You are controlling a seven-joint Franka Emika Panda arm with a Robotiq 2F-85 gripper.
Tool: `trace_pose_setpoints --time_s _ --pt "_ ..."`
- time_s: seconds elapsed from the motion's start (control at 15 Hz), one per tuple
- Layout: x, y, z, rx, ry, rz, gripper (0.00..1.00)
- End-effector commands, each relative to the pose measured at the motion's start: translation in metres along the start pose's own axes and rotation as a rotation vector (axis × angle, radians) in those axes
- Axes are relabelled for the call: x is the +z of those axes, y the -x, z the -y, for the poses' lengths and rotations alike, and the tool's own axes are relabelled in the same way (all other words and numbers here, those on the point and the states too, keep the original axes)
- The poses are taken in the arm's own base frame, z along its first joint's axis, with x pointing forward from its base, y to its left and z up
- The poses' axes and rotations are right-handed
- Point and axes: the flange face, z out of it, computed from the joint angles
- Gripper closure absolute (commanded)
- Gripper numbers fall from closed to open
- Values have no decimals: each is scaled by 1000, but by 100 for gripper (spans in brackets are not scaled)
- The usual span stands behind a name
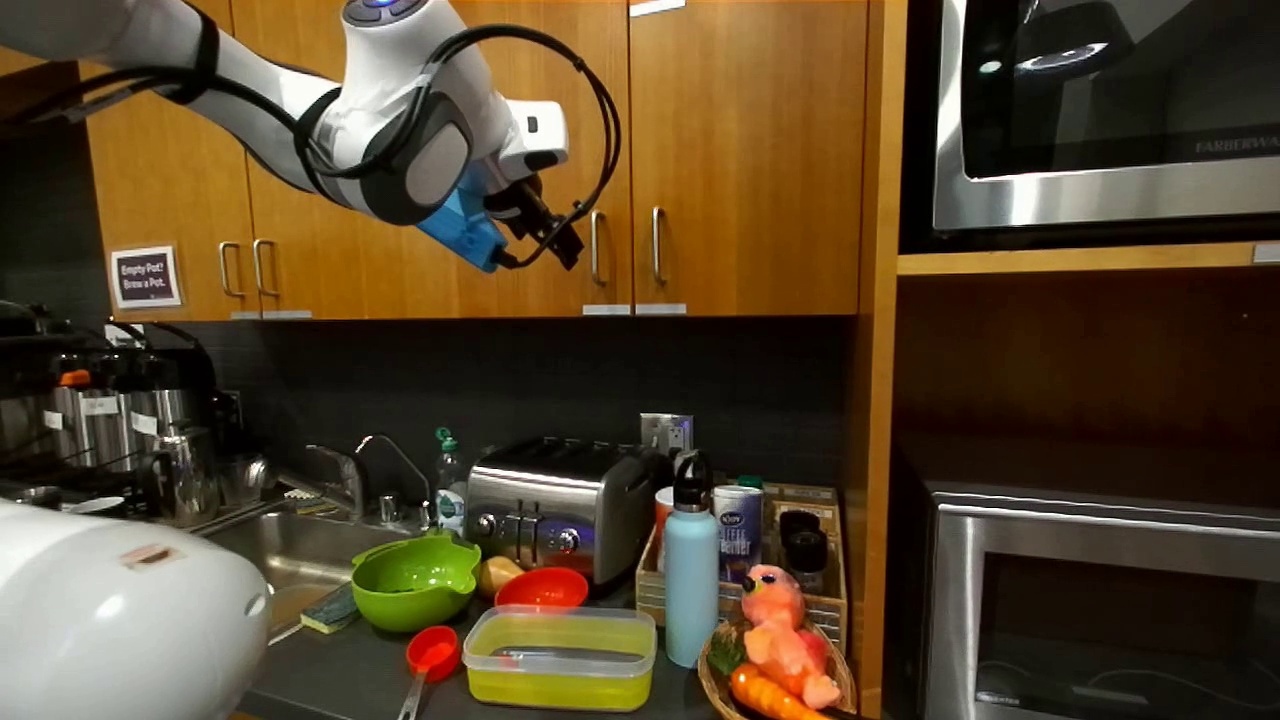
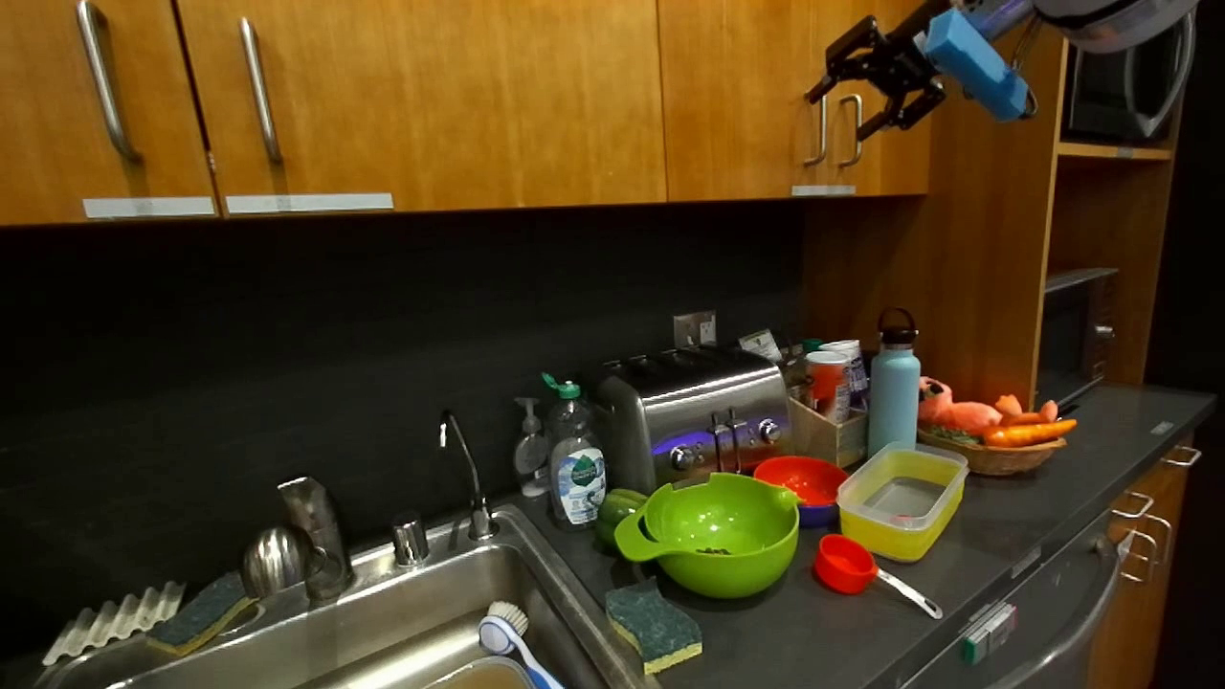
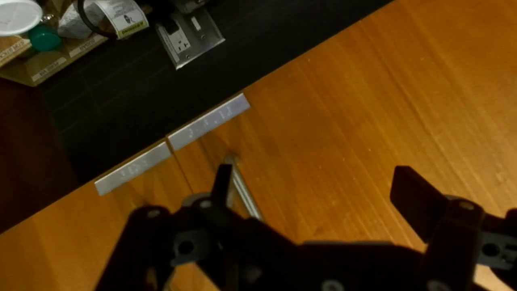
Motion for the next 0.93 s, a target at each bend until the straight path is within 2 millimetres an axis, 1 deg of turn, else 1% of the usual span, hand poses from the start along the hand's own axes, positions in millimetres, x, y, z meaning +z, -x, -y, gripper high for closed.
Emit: trace_pose_setpoints --time_s 0.0,0.07,0.13,0.2,0.33,0.47,0.53,0.87 --pt "-2 -4 7 -58 -50 185 0" --pt "1 -3 8 -78 -22 248 0" --pt "0 -5 6 -104 18 299 0" --pt "-5 -11 6 -147 64 330 0" --pt "-13 -20 13 -261 113 337 0" --pt "-22 -29 17 -368 137 305 0" --pt "-22 -31 24 -421 140 276 0" --pt "-21 -28 47 -624 123 75 0"
